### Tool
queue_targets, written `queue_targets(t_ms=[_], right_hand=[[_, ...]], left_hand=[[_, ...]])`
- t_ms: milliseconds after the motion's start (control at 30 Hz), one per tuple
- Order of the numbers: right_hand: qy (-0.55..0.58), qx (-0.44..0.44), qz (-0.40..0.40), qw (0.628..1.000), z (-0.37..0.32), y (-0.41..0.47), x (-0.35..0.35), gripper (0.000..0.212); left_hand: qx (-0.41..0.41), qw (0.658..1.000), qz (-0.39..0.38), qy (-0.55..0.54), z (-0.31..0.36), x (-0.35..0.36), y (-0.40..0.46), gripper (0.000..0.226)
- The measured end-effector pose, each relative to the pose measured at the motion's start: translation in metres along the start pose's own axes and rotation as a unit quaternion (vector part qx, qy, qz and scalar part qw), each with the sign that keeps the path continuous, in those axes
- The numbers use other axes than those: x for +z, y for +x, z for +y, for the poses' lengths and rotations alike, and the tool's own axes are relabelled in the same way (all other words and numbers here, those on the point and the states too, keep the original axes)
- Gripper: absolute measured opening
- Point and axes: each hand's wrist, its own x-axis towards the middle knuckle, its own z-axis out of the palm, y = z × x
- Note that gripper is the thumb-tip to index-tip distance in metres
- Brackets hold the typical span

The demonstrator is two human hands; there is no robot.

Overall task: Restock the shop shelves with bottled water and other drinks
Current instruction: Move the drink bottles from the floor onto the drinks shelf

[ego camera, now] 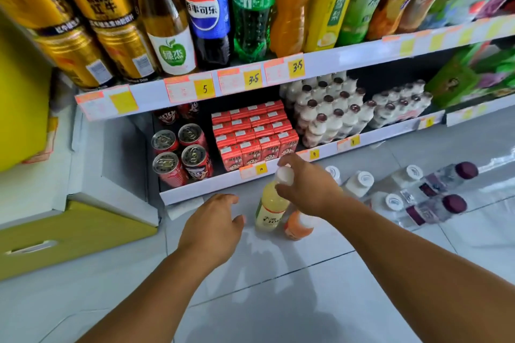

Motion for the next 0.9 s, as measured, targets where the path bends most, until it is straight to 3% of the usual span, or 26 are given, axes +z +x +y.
queue_targets(t_ms=[167, 400, 600, 900], right_hand=[[0.139, -0.093, 0.102, 0.981, -0.060, -0.034, -0.091, 0.043], [0.297, -0.184, 0.245, 0.904, -0.150, -0.081, -0.214, 0.046], [0.310, -0.208, 0.321, 0.871, -0.196, -0.111, -0.289, 0.036], [0.248, -0.213, 0.322, 0.888, -0.199, -0.140, -0.312, 0.046]], left_hand=[[0.058, 0.991, -0.006, -0.117, 0.032, -0.040, -0.016, 0.064], [0.130, 0.948, 0.057, -0.284, 0.087, -0.136, -0.041, 0.070], [0.190, 0.923, 0.066, -0.328, 0.138, -0.204, -0.061, 0.065], [0.239, 0.905, 0.046, -0.349, 0.179, -0.250, -0.083, 0.058]])
